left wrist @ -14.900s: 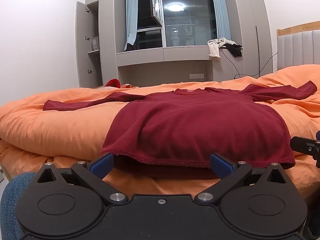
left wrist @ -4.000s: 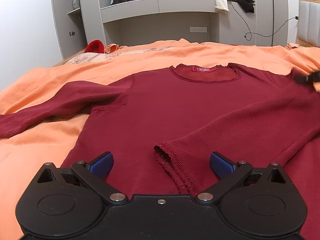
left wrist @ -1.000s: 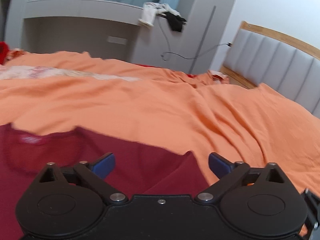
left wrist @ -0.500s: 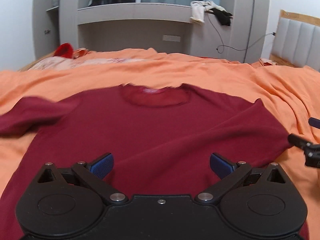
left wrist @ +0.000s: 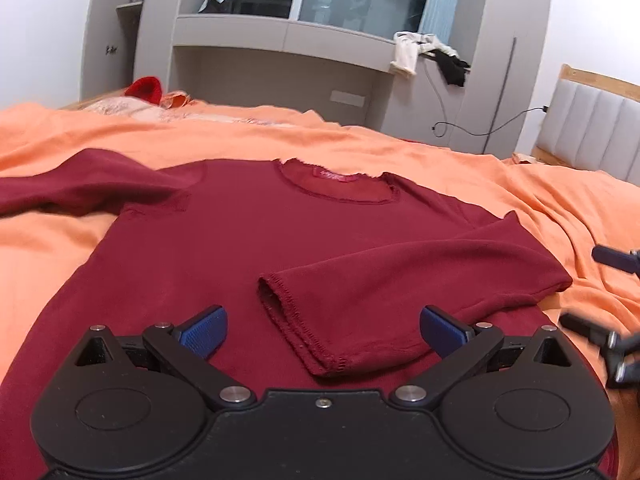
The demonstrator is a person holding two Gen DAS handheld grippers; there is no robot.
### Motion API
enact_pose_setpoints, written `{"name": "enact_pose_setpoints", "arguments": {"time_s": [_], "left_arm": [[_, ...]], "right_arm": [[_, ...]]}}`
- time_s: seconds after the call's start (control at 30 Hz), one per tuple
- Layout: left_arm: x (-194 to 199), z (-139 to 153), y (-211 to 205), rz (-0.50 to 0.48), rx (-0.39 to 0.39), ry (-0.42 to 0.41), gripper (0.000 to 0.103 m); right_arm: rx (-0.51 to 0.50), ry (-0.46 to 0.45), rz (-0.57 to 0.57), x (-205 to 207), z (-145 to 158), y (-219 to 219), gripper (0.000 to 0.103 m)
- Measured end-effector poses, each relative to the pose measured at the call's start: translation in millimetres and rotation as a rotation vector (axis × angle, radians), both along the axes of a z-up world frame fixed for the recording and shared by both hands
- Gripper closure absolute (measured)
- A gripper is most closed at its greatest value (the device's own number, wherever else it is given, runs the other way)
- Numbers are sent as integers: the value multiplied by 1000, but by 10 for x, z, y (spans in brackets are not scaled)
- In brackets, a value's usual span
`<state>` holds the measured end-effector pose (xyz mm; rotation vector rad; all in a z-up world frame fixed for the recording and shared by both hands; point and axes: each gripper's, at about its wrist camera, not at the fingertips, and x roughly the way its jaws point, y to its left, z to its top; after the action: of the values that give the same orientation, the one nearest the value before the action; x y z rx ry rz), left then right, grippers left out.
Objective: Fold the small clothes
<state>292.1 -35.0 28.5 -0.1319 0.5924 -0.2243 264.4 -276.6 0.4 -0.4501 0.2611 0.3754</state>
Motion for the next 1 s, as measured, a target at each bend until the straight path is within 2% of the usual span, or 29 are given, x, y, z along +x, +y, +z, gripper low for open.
{"name": "enact_pose_setpoints", "arguments": {"time_s": [0.1,0.17,0.27,0.4,0.57,0.6,0.67,0.73,0.8,0.9,1.0], "left_arm": [[42,-10,43,17,-48,32,1],[64,-4,50,25,-52,35,1],[85,6,61,61,-39,30,1],[122,27,148,89,-104,45,1],[144,28,219,106,-136,59,1],[143,26,221,106,-136,58,1],[145,26,218,104,-130,57,1],[139,22,211,101,-125,56,1],[138,22,210,99,-121,52,1],[141,22,212,102,-123,47,1],[142,20,209,103,-123,48,1]], "right_arm": [[-71,-6,39,-20,-63,153,7],[-93,-1,60,-21,-87,226,10],[-112,25,69,46,-78,322,12],[-129,86,61,210,-58,458,13],[-142,134,88,409,-81,631,25],[-141,135,93,440,-87,649,29],[-124,151,104,489,-96,687,44],[-101,185,131,507,-99,698,74],[-128,191,165,457,-134,731,87],[-193,175,183,359,-168,762,97],[-230,171,202,234,-164,755,102]]}}
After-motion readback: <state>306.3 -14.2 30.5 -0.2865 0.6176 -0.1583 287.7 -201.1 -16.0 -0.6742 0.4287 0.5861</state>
